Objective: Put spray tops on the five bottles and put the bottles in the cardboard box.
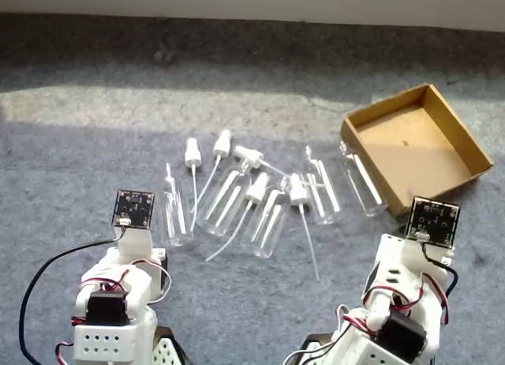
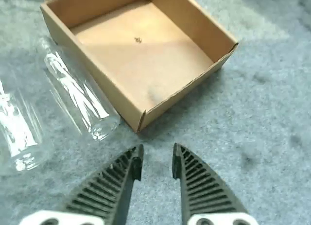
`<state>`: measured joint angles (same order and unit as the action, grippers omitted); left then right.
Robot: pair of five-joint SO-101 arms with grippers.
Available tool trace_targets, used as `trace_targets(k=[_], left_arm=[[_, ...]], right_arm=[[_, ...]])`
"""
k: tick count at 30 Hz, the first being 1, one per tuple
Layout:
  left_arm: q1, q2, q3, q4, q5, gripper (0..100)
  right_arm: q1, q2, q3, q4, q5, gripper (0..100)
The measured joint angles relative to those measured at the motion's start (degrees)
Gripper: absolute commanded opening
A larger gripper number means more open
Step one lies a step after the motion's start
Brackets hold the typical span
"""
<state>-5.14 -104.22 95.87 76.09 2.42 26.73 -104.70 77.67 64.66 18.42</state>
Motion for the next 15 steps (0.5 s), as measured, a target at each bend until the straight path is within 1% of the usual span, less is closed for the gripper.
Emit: trace_targets(k=[7, 10, 15], left_arm=[[0.00, 0.00, 0.00, 0.00, 0.00, 1], [0.00, 0.00, 0.00, 0.00, 0.00, 1], [0.00, 0.00, 0.00, 0.00, 0.00, 1]], right_arm=[[0.00, 1.58, -11.52, 6.33, 0.09, 10.2], [0.00, 7.74, -17.85, 8.53, 0.26, 10.2], [0.00, 23.47, -29.19, 11.25, 0.26, 10.2]])
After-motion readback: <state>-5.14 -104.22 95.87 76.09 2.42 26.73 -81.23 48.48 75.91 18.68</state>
